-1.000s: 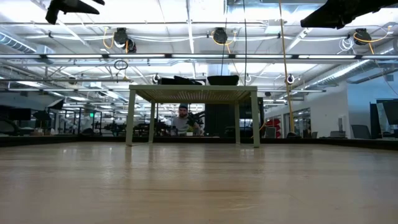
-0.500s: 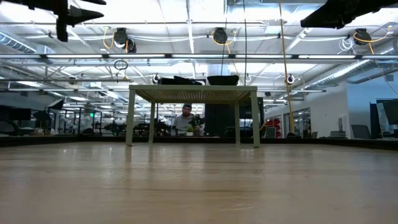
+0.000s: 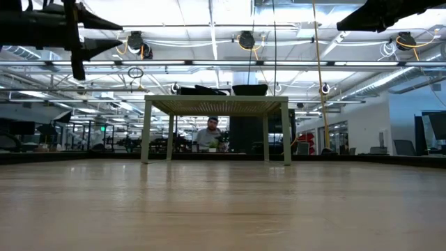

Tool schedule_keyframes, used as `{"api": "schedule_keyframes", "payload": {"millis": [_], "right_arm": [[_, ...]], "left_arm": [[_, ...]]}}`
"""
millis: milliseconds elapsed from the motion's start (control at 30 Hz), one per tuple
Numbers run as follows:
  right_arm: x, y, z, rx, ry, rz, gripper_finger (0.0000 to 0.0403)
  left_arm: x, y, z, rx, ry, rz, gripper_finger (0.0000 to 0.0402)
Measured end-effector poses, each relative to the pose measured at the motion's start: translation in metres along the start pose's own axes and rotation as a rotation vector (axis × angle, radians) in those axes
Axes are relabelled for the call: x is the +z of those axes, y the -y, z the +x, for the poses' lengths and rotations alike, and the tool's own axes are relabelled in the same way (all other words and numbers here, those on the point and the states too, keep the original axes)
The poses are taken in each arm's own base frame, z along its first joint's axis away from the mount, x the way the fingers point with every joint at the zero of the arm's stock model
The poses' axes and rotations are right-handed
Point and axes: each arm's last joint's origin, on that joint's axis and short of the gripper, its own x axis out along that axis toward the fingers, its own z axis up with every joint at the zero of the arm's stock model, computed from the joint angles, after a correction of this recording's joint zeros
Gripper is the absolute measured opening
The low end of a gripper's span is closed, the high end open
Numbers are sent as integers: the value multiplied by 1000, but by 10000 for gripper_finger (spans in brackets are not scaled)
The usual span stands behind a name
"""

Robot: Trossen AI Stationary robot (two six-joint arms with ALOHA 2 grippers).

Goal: Pick & Place Mini shaped plates
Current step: Return to Home Position

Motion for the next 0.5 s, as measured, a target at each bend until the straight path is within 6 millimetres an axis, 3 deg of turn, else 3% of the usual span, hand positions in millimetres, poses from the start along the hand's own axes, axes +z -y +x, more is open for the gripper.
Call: {"api": "schedule_keyframes", "payload": {"millis": [500], "right_arm": [[0,0,0,0,0,1,116]], "left_arm": [[-9,-8,-2,17,-28,52,140]]}}
